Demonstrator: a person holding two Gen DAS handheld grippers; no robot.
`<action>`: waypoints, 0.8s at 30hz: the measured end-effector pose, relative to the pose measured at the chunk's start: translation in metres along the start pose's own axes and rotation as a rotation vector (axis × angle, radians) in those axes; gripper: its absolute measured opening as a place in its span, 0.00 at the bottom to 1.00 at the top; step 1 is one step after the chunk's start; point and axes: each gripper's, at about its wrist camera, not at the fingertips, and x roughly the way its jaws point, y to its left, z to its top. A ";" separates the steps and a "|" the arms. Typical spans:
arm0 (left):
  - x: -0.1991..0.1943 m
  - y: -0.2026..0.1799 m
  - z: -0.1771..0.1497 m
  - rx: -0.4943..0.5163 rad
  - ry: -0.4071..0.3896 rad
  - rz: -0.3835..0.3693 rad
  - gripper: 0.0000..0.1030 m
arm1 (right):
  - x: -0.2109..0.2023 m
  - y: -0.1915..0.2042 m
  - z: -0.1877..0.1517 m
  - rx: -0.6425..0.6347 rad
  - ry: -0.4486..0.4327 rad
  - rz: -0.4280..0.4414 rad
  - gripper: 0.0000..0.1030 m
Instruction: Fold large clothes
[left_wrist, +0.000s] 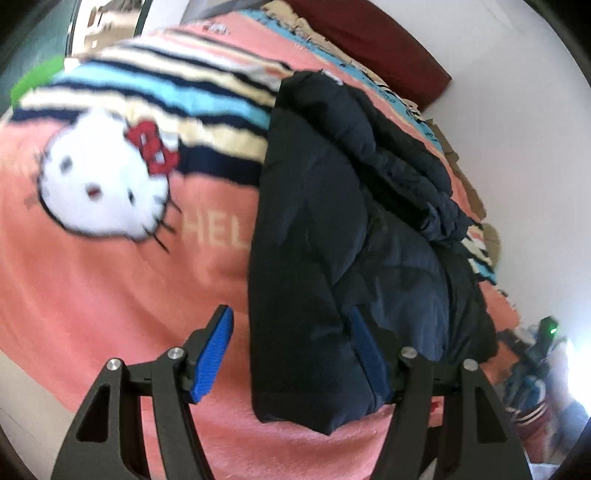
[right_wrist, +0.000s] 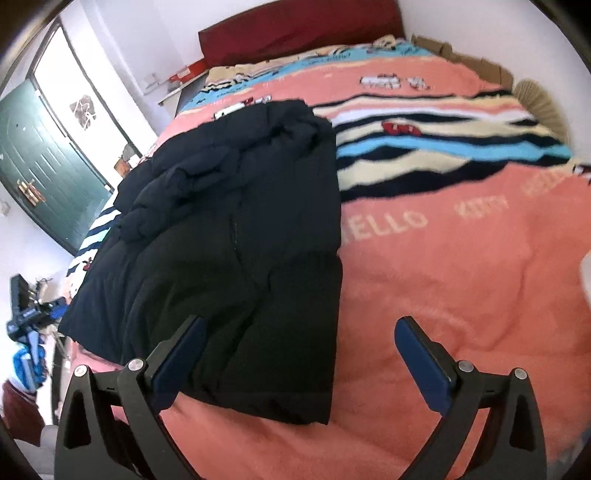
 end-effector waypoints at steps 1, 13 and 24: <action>0.005 0.002 -0.002 -0.017 0.006 -0.012 0.62 | 0.003 -0.001 -0.001 0.005 0.007 0.002 0.98; 0.050 0.012 -0.030 -0.201 0.047 -0.322 0.69 | 0.053 -0.009 -0.013 0.061 0.158 0.089 0.98; 0.048 0.003 -0.035 -0.224 0.004 -0.423 0.67 | 0.052 0.001 -0.016 0.087 0.129 0.224 0.71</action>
